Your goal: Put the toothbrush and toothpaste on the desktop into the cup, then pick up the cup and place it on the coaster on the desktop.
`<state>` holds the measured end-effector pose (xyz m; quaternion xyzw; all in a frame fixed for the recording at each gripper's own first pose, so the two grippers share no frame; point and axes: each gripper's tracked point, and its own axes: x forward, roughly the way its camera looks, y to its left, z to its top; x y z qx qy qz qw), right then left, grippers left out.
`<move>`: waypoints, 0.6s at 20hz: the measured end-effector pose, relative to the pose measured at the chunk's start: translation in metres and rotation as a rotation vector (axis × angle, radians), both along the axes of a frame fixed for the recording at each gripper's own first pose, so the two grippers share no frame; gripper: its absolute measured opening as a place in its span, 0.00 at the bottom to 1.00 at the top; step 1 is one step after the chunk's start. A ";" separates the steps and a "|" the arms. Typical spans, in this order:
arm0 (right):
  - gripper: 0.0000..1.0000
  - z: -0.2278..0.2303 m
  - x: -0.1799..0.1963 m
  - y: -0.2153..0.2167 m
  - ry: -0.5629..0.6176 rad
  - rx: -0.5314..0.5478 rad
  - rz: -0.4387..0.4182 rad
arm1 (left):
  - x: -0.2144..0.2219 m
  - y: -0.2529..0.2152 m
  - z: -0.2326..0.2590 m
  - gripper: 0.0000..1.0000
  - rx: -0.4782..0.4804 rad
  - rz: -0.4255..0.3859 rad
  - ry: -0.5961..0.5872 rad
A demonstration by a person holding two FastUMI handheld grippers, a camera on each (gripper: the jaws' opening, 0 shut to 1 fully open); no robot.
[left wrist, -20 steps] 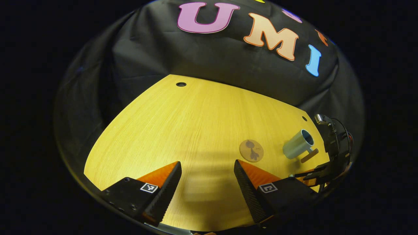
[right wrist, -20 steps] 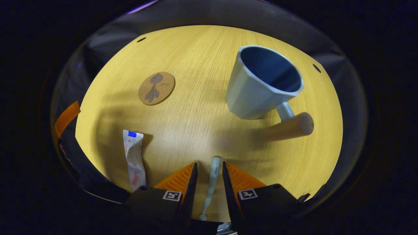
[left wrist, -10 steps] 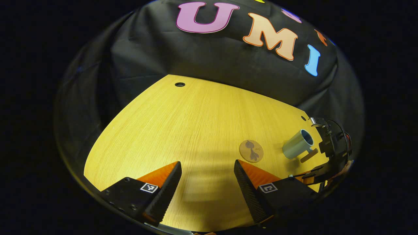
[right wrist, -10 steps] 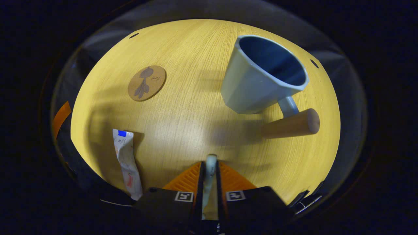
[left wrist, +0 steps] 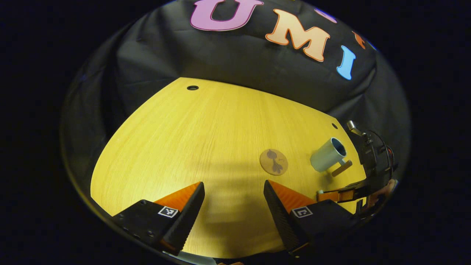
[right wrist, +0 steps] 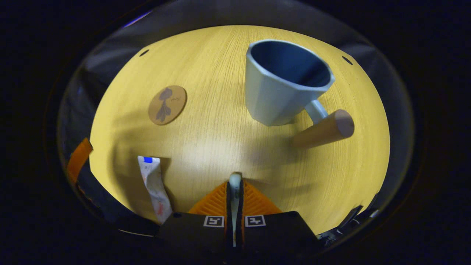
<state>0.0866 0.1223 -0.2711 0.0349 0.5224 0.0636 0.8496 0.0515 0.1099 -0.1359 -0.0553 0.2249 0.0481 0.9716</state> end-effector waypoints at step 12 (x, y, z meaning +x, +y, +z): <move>0.05 0.044 -0.024 -0.055 -0.174 0.057 0.011 | -0.005 -0.079 -0.043 0.95 -0.030 -0.103 0.237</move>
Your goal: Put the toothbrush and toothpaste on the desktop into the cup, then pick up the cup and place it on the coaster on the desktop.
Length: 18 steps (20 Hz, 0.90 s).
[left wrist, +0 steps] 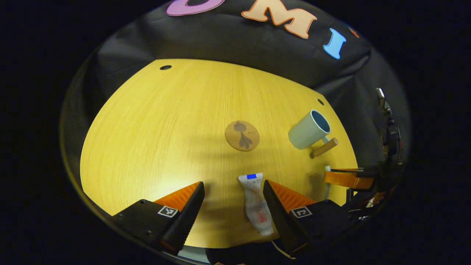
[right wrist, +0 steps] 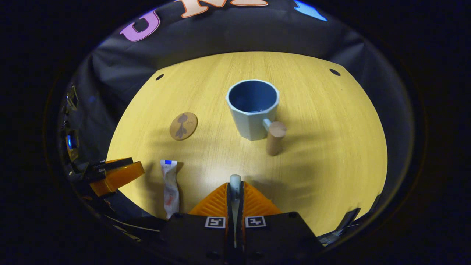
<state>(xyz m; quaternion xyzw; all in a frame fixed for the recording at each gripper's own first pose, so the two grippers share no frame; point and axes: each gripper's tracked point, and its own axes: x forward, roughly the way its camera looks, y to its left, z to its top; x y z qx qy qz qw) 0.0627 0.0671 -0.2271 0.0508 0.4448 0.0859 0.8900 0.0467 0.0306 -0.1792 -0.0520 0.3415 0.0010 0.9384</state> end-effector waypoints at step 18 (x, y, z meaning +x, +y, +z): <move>0.05 0.008 -0.010 -0.095 -0.094 -0.004 -0.009 | 0.007 -0.040 -0.059 0.80 -0.096 0.166 0.421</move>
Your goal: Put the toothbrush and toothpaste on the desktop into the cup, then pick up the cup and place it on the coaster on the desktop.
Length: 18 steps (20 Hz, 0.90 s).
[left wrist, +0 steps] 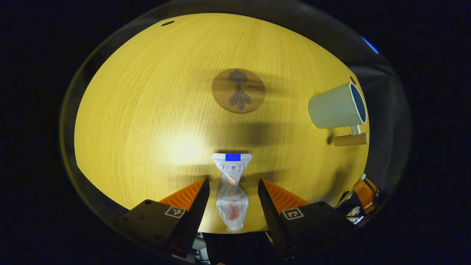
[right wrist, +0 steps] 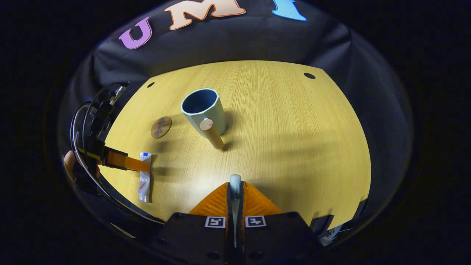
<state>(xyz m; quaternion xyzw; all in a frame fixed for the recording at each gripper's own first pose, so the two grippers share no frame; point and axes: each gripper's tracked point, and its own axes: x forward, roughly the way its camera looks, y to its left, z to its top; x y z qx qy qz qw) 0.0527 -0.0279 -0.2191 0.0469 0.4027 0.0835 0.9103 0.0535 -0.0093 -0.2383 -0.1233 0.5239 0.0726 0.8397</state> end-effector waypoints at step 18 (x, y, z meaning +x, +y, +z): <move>0.05 0.022 0.013 -0.029 -0.054 0.020 0.053 | 0.010 0.019 -0.015 0.26 0.149 0.039 0.080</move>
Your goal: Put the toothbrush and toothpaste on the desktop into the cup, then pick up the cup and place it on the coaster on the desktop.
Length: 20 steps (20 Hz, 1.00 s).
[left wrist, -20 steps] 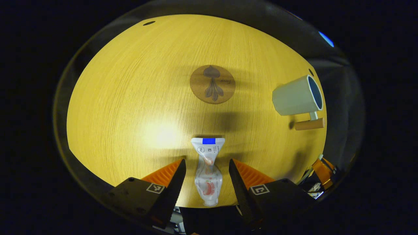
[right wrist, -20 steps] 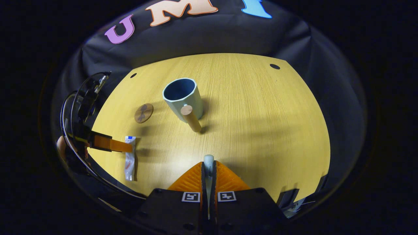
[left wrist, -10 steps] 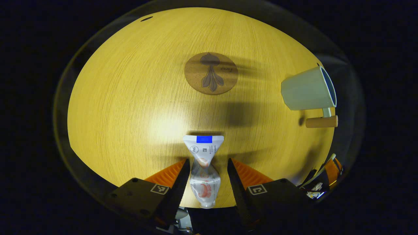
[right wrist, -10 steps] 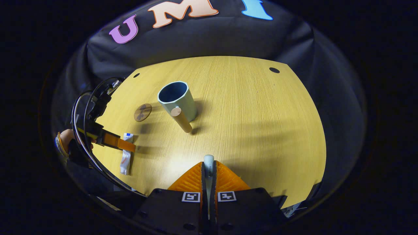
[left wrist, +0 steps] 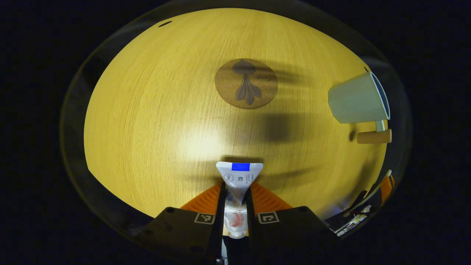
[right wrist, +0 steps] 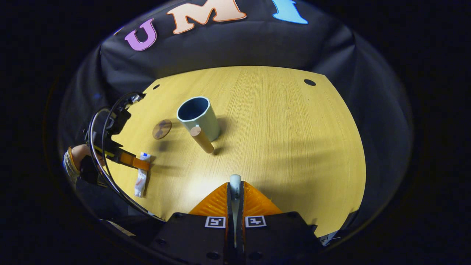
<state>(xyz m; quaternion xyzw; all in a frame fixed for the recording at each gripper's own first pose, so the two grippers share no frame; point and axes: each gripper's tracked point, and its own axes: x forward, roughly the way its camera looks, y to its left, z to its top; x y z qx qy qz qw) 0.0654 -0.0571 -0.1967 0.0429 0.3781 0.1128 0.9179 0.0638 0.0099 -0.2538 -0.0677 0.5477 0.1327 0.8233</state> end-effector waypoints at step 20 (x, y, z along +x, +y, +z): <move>0.05 0.197 0.122 0.060 -0.621 0.266 0.032 | 0.021 -0.032 0.097 0.07 -0.258 -0.013 -0.554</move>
